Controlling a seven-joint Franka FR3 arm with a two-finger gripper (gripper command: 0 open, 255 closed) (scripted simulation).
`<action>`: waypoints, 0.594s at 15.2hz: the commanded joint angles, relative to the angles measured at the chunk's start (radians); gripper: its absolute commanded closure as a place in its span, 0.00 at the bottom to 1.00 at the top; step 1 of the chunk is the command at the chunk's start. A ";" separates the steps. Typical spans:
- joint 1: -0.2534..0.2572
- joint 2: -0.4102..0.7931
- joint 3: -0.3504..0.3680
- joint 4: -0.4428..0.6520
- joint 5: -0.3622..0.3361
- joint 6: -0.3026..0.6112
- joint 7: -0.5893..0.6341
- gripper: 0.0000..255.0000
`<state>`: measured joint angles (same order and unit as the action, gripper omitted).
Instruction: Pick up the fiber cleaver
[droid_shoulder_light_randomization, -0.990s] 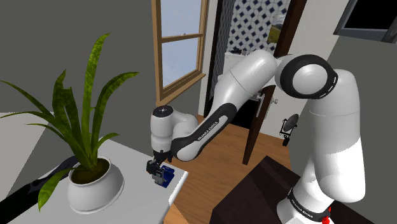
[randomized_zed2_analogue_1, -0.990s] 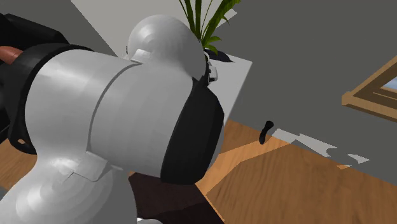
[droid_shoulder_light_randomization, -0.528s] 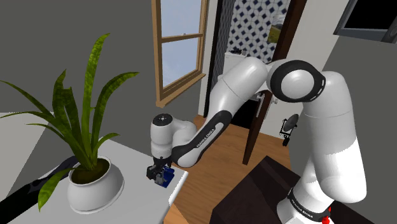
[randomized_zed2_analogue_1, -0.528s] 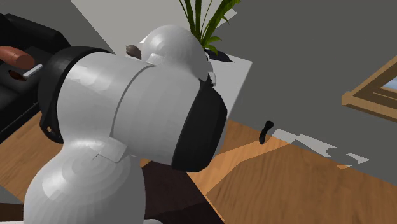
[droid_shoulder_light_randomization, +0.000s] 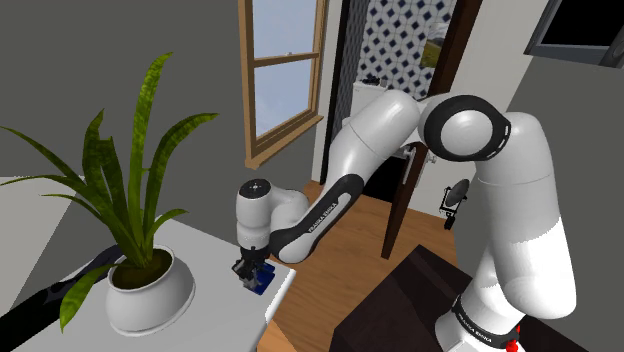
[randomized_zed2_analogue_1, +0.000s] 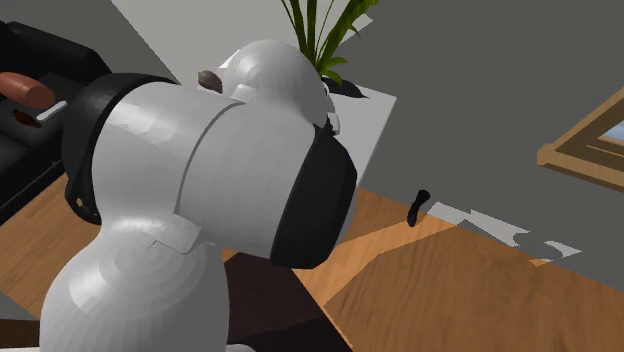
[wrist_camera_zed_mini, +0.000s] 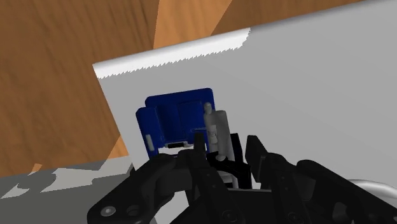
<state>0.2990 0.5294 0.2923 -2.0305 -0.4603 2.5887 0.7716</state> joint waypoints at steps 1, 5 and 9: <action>0.000 0.002 -0.001 0.000 0.000 0.000 0.000 1.00; -0.012 -0.032 0.015 -0.007 0.020 -0.026 -0.016 1.00; -0.027 -0.074 0.036 -0.011 0.048 -0.062 -0.039 1.00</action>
<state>0.2754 0.4634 0.3226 -2.0465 -0.4198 2.5385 0.7395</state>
